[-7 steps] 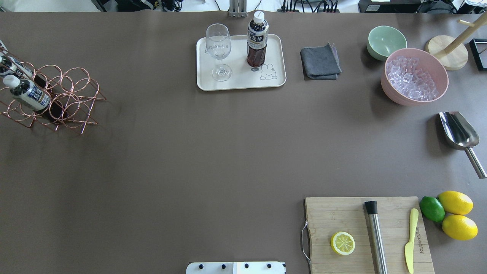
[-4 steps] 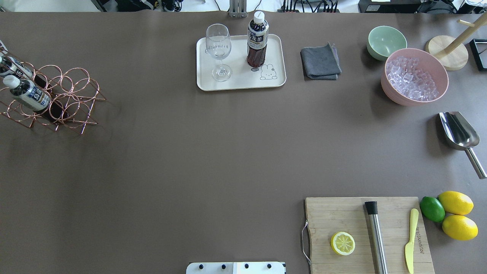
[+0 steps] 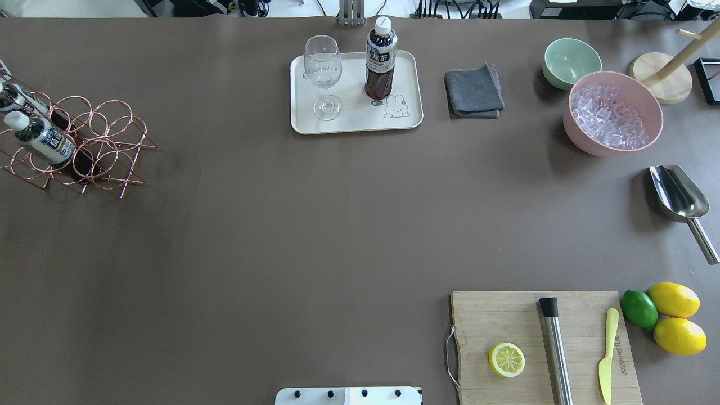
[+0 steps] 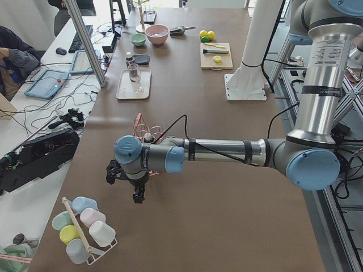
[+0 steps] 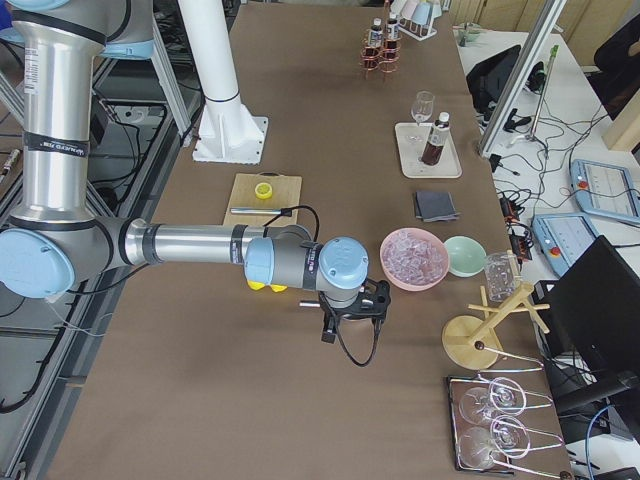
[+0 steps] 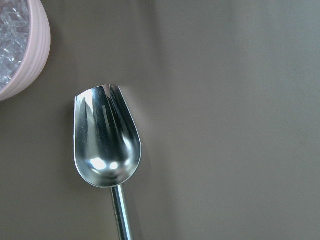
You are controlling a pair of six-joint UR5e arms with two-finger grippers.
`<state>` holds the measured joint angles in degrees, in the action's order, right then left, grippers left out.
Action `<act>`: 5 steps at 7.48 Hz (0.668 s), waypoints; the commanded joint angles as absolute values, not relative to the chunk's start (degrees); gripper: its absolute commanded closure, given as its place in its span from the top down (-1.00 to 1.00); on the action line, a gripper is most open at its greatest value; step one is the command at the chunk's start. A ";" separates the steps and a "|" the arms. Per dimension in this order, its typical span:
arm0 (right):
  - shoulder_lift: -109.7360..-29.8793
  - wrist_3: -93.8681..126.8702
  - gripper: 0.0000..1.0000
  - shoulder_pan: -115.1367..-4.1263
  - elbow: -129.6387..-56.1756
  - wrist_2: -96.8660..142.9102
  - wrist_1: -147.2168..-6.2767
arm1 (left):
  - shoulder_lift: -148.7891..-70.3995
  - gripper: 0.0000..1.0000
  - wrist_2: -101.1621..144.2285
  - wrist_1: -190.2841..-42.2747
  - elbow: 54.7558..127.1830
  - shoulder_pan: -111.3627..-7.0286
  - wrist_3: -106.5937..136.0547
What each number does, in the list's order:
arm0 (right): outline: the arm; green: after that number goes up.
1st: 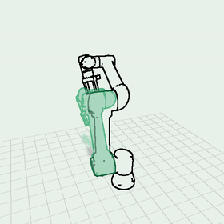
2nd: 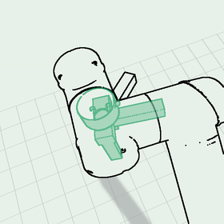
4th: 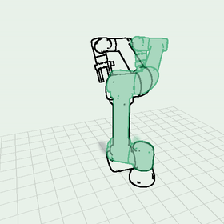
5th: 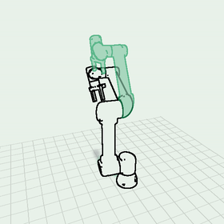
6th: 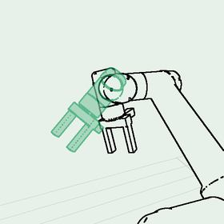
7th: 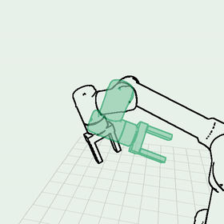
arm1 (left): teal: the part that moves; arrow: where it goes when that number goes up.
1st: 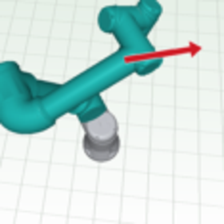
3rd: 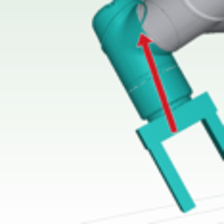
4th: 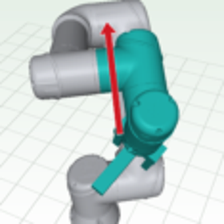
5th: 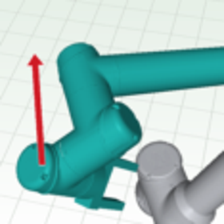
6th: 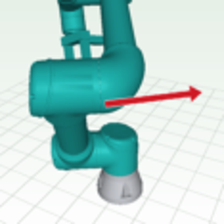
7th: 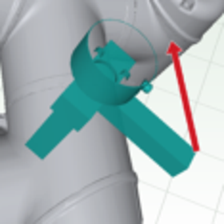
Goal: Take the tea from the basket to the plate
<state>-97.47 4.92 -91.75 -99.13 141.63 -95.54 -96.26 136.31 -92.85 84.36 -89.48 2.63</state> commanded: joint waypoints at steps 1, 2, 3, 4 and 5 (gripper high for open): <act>-97.47 4.92 1.00 -92.20 -99.14 141.59 -95.54 | -95.98 0.96 136.32 -92.90 84.64 -88.78 8.32; -97.47 4.92 1.00 -92.37 -99.14 141.59 -95.54 | -95.89 0.96 136.23 -93.16 84.55 -88.33 8.00; -97.56 4.92 1.00 -92.37 -99.14 141.59 -95.54 | -95.80 0.96 136.23 -93.16 84.55 -88.16 8.00; -97.56 4.92 1.00 -92.37 -99.05 141.59 -95.54 | -95.80 0.96 136.23 -93.16 84.72 -88.07 8.00; -97.56 4.92 1.00 -92.63 -99.05 141.68 -95.54 | -95.89 0.96 136.23 -93.25 84.99 -88.07 8.00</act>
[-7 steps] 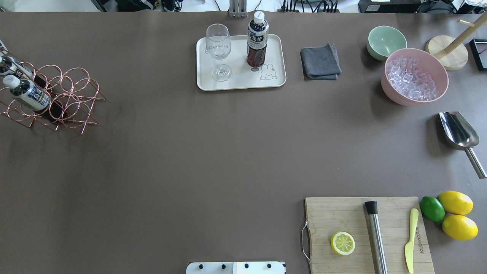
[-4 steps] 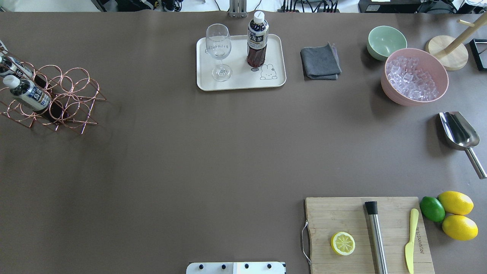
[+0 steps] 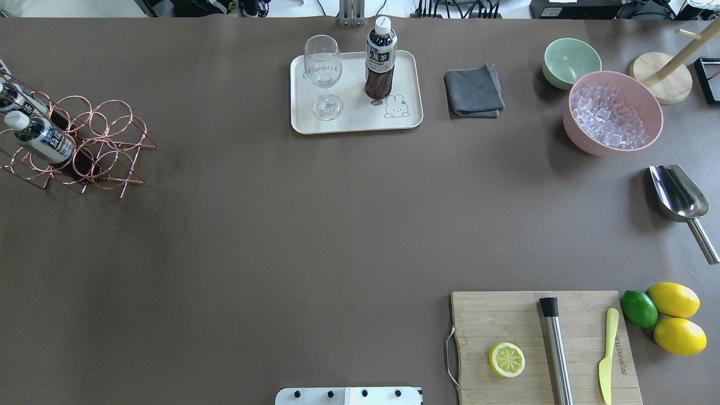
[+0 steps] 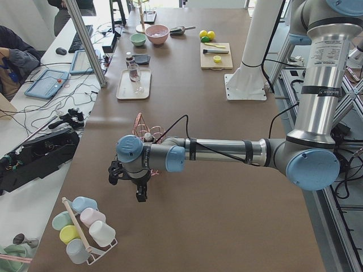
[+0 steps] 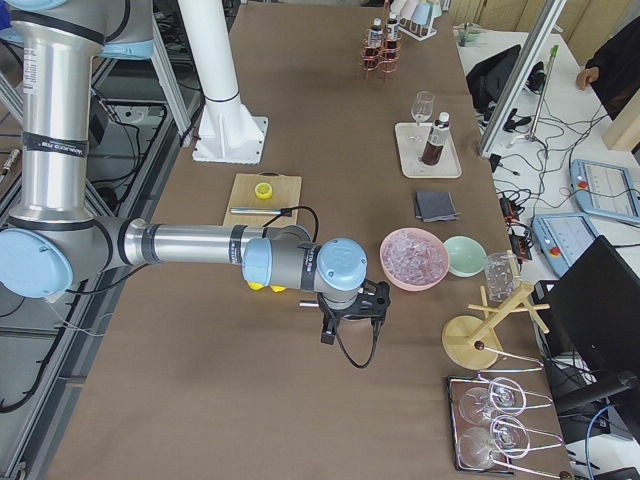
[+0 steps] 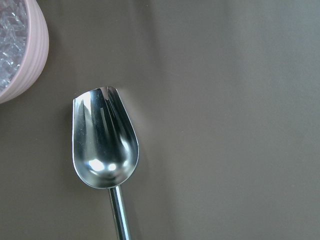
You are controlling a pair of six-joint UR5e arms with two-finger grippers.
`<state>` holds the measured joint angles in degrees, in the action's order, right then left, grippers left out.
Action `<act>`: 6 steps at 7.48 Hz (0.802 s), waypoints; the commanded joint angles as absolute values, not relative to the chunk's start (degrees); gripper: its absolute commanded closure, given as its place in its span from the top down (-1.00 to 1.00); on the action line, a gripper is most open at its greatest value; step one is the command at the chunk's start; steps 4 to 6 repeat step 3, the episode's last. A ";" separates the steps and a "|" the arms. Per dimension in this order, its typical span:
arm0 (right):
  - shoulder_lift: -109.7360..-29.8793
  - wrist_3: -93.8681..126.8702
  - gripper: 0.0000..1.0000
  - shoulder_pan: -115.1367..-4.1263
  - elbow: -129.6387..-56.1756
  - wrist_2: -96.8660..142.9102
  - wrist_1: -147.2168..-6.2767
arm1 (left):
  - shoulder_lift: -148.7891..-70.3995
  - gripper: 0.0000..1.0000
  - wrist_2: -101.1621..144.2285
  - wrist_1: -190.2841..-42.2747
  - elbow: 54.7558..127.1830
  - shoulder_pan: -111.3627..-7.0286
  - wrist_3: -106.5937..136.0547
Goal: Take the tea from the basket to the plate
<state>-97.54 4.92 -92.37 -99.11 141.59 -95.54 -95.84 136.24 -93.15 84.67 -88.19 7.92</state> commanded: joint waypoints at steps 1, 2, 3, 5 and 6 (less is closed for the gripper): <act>-97.65 4.92 1.00 -92.90 -99.14 141.42 -95.54 | -95.80 0.96 136.23 -93.25 85.34 -88.07 8.00; -97.47 4.92 1.00 -92.90 -99.14 141.07 -95.45 | -95.80 0.96 136.23 -93.25 85.34 -88.33 8.00; -97.47 4.92 1.00 -93.51 -99.14 140.98 -95.45 | -95.54 0.96 135.88 -93.25 85.34 -88.33 8.00; -97.47 4.92 1.00 -93.51 -99.14 140.98 -95.45 | -95.54 0.96 135.88 -93.25 85.34 -88.33 8.00; -97.47 4.92 1.00 -93.51 -99.14 140.98 -95.45 | -95.54 0.96 135.88 -93.25 85.34 -88.33 8.00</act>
